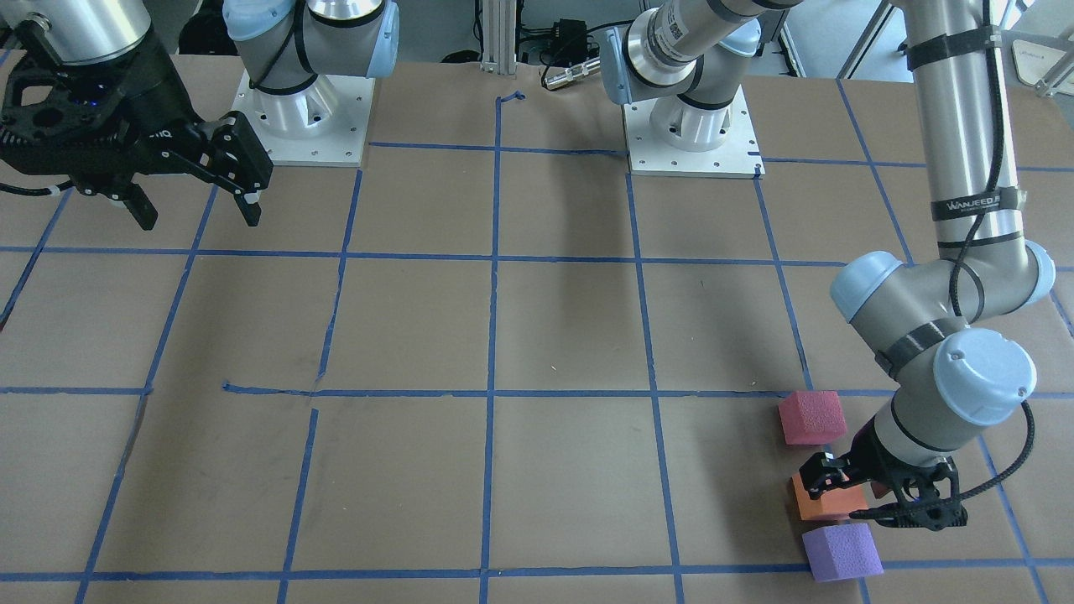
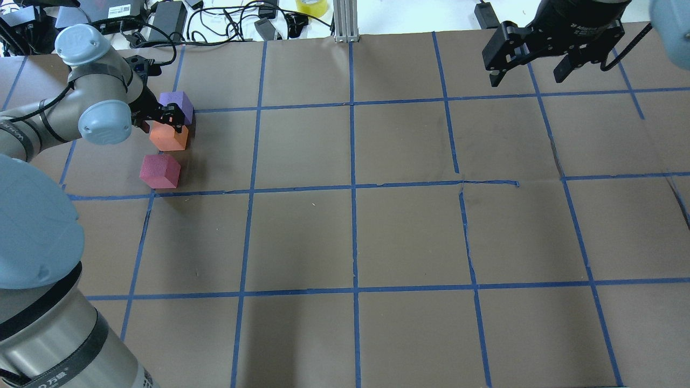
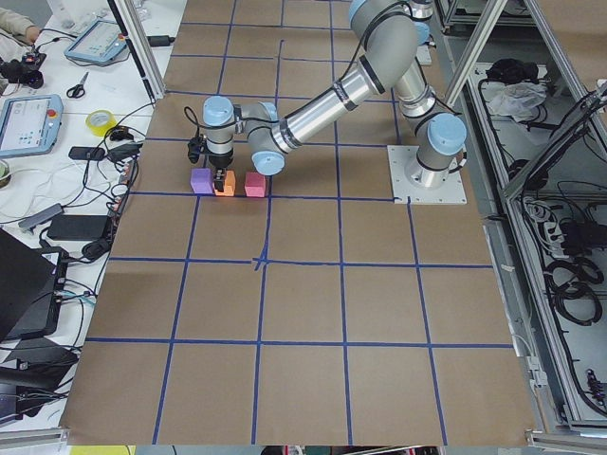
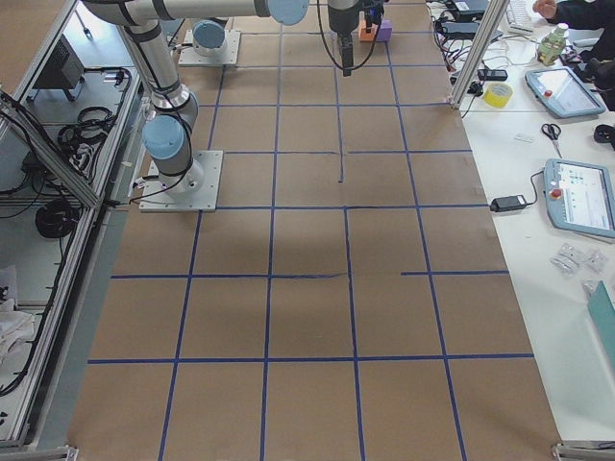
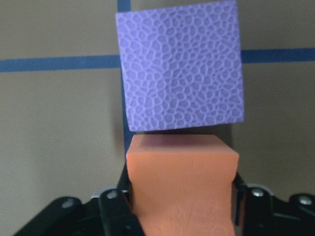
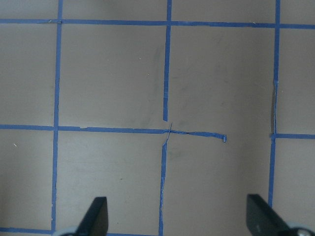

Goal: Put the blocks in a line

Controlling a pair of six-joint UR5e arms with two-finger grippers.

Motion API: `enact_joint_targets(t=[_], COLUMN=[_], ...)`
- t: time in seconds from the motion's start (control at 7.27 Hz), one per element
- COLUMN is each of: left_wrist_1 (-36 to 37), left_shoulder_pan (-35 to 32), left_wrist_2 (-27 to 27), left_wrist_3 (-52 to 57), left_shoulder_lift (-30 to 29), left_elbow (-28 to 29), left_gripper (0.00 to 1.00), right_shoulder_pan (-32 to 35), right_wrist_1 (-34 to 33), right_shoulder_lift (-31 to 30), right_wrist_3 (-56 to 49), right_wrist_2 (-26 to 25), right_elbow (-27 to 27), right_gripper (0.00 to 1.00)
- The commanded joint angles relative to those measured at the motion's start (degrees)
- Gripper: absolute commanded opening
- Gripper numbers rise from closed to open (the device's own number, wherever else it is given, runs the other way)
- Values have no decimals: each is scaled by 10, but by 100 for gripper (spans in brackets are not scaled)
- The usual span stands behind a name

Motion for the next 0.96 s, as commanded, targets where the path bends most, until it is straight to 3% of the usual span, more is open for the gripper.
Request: enact_joint_targets(t=[0.0,0.41,0.83], left_wrist_1=[-60,-291,-409], left_shoulder_pan=[-5,-49,-150], left_wrist_2=[9,-4,-3], left_wrist_3=[-3,-49,-162], left_shoulder_lift=[36,161,275], left_elbow=[6,52,91], left_gripper=[100,100,100], right_shoulder_pan=[0,-1,-1], right_wrist_1=[-1,-1,-2], right_shoulder_lift=[0,-1,0], right_wrist_3=[-1,-2,-4], right_wrist_2=[0,-2,-2], right_elbow=[4,4,4], right_gripper=[100,100,100])
